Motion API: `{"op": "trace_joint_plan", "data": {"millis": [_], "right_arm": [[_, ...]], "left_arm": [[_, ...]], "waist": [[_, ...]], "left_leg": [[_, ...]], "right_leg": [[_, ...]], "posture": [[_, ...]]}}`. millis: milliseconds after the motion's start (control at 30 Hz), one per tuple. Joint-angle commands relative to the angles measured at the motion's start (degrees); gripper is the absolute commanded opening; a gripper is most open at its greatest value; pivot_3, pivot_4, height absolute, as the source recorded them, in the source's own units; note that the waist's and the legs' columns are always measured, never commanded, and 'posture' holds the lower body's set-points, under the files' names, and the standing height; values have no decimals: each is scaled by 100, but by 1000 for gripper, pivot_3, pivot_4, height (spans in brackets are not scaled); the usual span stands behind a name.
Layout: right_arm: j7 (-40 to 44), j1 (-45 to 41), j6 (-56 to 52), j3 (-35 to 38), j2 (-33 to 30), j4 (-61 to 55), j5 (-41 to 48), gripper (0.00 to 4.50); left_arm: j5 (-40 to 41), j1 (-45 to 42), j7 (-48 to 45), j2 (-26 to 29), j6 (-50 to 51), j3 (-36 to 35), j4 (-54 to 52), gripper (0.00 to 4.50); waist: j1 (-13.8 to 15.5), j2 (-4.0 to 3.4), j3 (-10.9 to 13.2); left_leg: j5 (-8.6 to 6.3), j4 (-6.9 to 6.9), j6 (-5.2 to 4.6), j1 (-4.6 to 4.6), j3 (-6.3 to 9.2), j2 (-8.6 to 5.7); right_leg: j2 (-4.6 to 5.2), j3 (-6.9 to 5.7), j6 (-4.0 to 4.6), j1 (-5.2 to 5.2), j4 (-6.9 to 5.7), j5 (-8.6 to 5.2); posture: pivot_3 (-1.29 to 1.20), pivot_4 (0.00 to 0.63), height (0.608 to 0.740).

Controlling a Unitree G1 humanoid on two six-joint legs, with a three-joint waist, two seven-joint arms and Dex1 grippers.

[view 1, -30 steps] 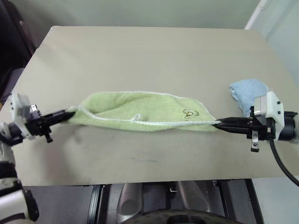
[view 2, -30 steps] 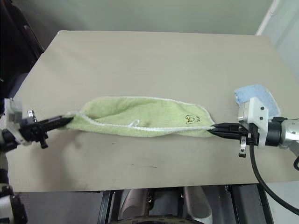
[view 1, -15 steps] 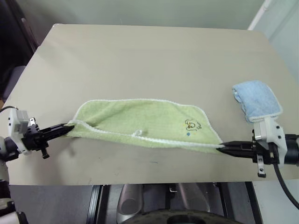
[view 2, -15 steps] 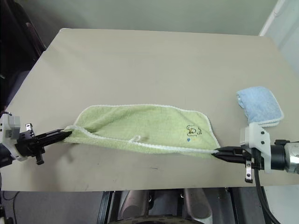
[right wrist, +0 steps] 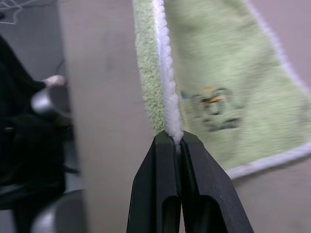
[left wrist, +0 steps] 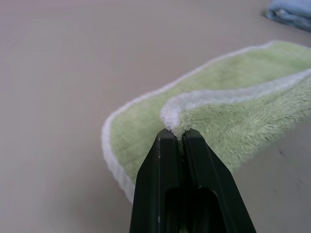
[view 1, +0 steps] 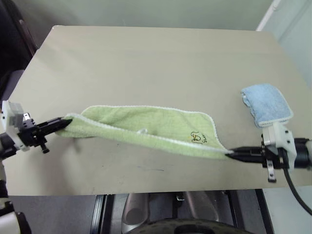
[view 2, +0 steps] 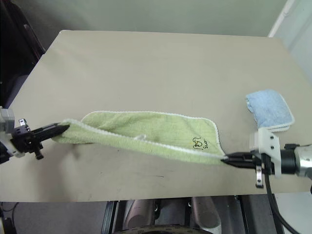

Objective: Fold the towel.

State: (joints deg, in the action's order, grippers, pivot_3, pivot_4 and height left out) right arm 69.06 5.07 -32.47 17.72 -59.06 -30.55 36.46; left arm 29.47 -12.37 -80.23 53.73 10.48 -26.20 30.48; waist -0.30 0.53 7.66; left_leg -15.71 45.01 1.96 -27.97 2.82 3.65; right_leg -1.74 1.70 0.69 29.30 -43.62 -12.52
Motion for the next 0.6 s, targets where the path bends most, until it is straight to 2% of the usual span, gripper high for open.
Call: {"op": "trace_joint_plan", "data": {"millis": [33, 200, 600], "right_arm": [[-47, -302, 138, -86, 19, 356, -77, 0], [-62, -946, 484, -452, 74, 1152, -429, 0], [-352, -2154, 1331, -1322, 794, 2344, -1232, 0]], "left_arm": [[118, -95, 238, 11, 169, -135, -166, 10], [102, -205, 512, -67, 211, -154, -114, 10], [-45, -338, 967, -208, -175, -127, 52, 10]], "waist": [[1, -1, 0], [2, -1, 0], [1, -1, 1]], "left_leg": [[-1, -1, -1, 0, -1, 0], [-4, -5, -4, 1, -5, 1], [0, -7, -11, 15, -10, 5]], "right_leg": [[0, 0, 1, 1, 0, -1], [-1, 0, 52, 1, 2, 22], [-1, 0, 68, -3, 2, 36]], "posture": [[0, 150, 697], [0, 150, 697], [0, 150, 697]]}}
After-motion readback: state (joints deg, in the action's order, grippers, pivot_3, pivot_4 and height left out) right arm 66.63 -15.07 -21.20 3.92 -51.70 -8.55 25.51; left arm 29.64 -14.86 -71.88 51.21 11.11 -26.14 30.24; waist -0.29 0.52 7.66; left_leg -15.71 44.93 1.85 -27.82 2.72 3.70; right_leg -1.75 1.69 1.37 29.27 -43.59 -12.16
